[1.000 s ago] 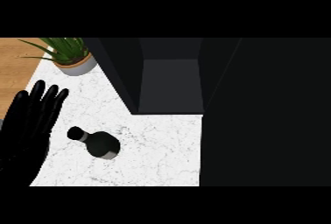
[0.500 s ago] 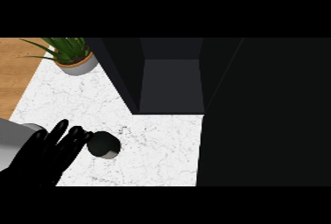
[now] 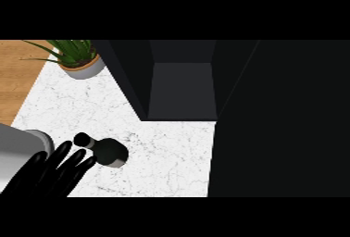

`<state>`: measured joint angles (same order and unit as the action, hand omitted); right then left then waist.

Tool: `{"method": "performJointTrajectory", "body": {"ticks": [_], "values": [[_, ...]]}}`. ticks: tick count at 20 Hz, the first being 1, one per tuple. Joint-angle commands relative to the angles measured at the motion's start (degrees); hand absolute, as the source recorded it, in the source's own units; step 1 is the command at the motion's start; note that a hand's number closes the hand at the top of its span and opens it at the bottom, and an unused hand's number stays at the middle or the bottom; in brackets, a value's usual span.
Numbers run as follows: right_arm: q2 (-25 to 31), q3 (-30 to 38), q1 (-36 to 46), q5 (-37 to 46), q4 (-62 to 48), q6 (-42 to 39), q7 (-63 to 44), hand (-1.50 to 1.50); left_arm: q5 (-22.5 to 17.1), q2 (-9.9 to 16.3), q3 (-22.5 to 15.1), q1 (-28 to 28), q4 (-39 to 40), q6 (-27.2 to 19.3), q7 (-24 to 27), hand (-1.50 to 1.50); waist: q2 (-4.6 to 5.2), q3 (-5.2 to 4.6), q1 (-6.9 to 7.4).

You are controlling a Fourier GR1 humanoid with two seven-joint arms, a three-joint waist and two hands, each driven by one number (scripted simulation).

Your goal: Pick up the wine, place it into the cabinet and close the cabinet

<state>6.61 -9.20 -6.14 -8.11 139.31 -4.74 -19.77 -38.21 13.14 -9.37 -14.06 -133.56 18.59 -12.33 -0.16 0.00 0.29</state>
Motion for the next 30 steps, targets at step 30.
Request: {"method": "performJointTrajectory", "body": {"ticks": [30], "values": [[-1.79,0.79,11.63,0.99,3.71,4.28,-12.55,-1.5,1.96,-1.72,8.23,2.25,0.62,-9.92,-2.04,-1.5,0.1,-0.02,-0.13]]}}
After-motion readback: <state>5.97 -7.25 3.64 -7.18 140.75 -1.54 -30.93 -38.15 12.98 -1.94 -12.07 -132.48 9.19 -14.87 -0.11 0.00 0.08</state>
